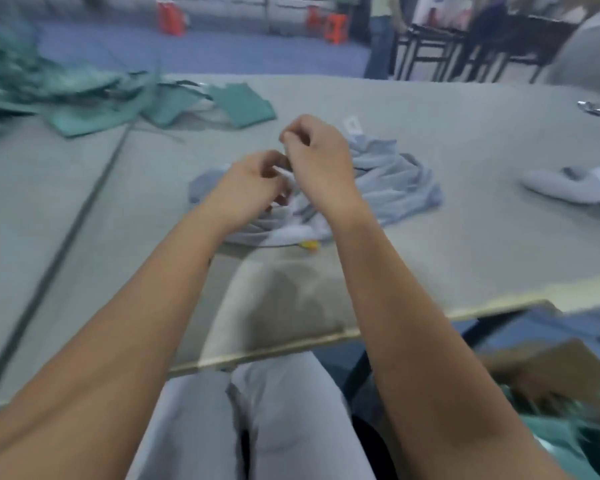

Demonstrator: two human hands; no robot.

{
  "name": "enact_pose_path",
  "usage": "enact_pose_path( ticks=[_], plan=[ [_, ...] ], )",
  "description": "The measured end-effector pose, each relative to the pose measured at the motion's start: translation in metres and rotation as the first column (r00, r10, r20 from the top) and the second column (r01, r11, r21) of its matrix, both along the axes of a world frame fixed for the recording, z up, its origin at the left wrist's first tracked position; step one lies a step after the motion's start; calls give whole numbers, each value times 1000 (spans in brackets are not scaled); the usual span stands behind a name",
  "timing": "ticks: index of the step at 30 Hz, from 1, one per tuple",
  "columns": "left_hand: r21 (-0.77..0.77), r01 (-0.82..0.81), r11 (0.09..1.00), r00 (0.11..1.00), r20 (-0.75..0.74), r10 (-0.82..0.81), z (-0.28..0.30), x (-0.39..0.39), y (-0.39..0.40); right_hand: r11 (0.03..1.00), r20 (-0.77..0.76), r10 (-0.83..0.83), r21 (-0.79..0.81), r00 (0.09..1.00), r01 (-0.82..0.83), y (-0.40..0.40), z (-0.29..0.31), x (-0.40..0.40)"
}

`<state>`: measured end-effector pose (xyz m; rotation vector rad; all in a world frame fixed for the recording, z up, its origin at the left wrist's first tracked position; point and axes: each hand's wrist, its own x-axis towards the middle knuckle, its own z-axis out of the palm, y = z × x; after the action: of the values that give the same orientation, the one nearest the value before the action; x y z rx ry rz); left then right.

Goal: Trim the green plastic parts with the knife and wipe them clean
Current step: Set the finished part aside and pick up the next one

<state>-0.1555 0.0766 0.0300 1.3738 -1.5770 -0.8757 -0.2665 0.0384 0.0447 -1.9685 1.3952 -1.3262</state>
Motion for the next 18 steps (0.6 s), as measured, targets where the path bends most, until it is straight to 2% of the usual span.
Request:
enact_pose_path(
  ticks=[1,3,5,8,10,13,14,15,16,18],
  plan=[
    [-25,-97,995,995,36,98,-9,19,-5,999,-54,42,7,998,-41,-5,-2,18],
    [-28,-293,956,956,12,293,-29,51,-9,996,-166,84,11,982,-84,-12,-10,47],
    [-90,-484,870,872,34,489,-48,73,-8,995,-248,100,20,963,-98,-17,-20,65],
    [-218,-653,726,719,124,684,-65,84,-9,991,-259,118,88,959,-98,-25,-36,70],
    [-225,-692,686,653,209,728,-70,88,-14,986,-308,133,140,942,-94,-28,-47,64],
    [-191,-659,728,630,389,672,-70,94,-21,981,-362,171,145,916,-126,-31,-49,57],
    [-205,-648,734,629,399,667,-68,95,-22,978,-357,193,149,914,-148,-30,-47,56],
    [-220,-644,733,646,356,675,-67,96,-23,972,-362,220,157,906,-173,-29,-44,57],
    [-225,-647,728,686,246,685,-65,94,-23,966,-398,246,171,884,-192,-27,-43,57],
    [-177,-614,769,789,-123,601,-59,90,-19,964,-546,259,200,797,-177,-23,-42,59]
  ],
)
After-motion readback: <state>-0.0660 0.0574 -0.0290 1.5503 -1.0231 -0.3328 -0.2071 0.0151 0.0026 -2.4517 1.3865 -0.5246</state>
